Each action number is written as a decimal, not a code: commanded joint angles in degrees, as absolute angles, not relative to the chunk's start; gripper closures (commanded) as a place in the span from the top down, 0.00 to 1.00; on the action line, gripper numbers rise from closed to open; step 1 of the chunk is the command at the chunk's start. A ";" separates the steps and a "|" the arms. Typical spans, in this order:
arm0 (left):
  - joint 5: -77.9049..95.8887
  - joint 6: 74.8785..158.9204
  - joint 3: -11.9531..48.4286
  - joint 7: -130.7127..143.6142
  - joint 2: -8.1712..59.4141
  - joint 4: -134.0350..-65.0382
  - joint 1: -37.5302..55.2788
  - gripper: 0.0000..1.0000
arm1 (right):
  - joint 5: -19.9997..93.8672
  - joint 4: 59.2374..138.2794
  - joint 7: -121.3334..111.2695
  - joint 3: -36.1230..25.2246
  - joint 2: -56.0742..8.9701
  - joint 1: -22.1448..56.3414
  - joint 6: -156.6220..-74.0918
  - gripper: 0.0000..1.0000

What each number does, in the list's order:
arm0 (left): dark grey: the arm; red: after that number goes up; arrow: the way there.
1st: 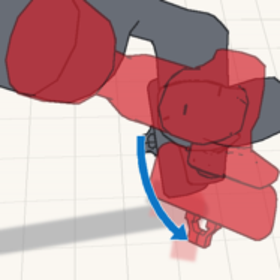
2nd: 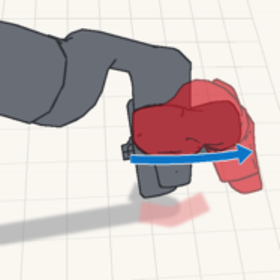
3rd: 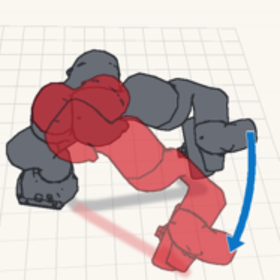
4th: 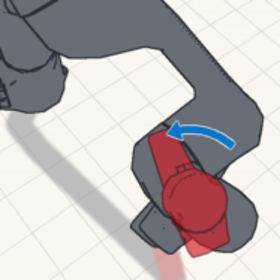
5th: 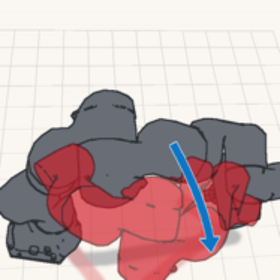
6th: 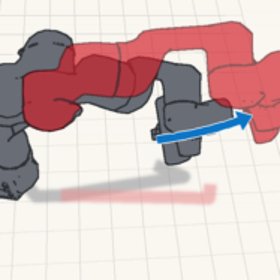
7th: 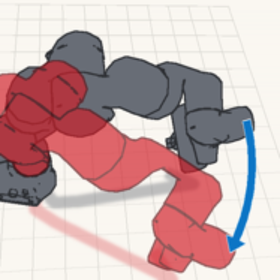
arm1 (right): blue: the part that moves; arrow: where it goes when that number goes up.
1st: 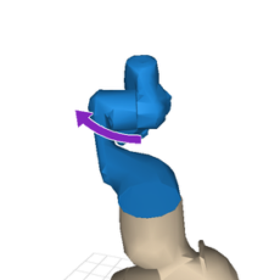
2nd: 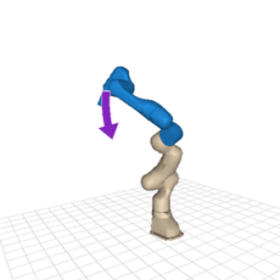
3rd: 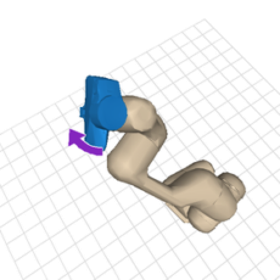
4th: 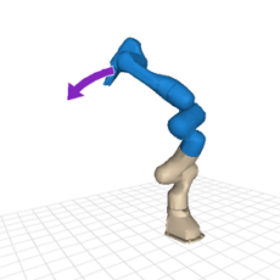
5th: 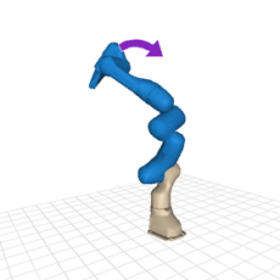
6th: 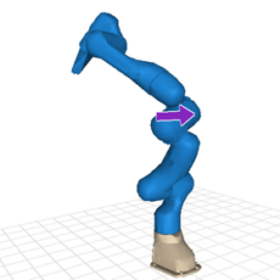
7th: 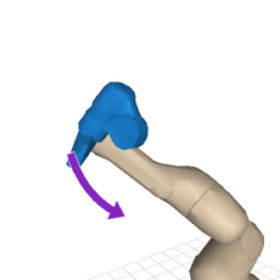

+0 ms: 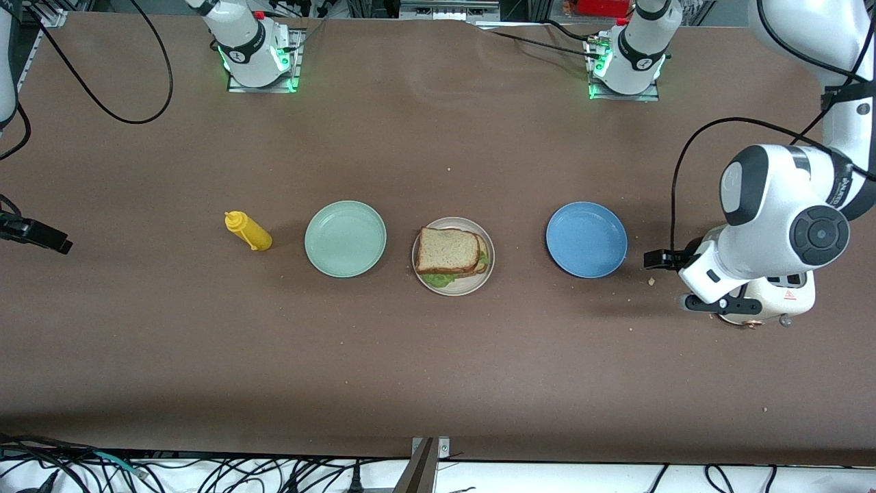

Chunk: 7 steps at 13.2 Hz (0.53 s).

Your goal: Make sandwich in beige plate with both arms

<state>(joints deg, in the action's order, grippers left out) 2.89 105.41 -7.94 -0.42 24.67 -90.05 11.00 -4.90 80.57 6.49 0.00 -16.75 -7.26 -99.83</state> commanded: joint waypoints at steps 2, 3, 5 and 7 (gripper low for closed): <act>-2.97 105.12 -7.30 -0.09 18.82 -94.21 9.50 1.00 | -5.89 84.18 7.38 -0.09 -13.90 -6.86 -100.28 1.00; -3.16 105.12 -7.21 -0.44 17.59 -94.74 8.88 1.00 | -5.89 85.94 7.64 -0.09 -12.76 -6.77 -101.15 1.00; -3.25 105.29 -7.29 -0.53 14.08 -98.16 8.88 1.00 | -5.89 88.67 7.65 -0.09 -11.34 -6.68 -102.65 1.00; -4.38 105.56 -7.21 -0.53 9.43 -102.72 8.88 1.00 | -5.89 91.74 7.65 -0.09 -8.63 -5.37 -103.70 1.00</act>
<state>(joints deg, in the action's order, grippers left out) -1.29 105.07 -7.96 -0.49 15.89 -96.13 9.10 -4.90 85.93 6.62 0.02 -13.45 -6.83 -101.37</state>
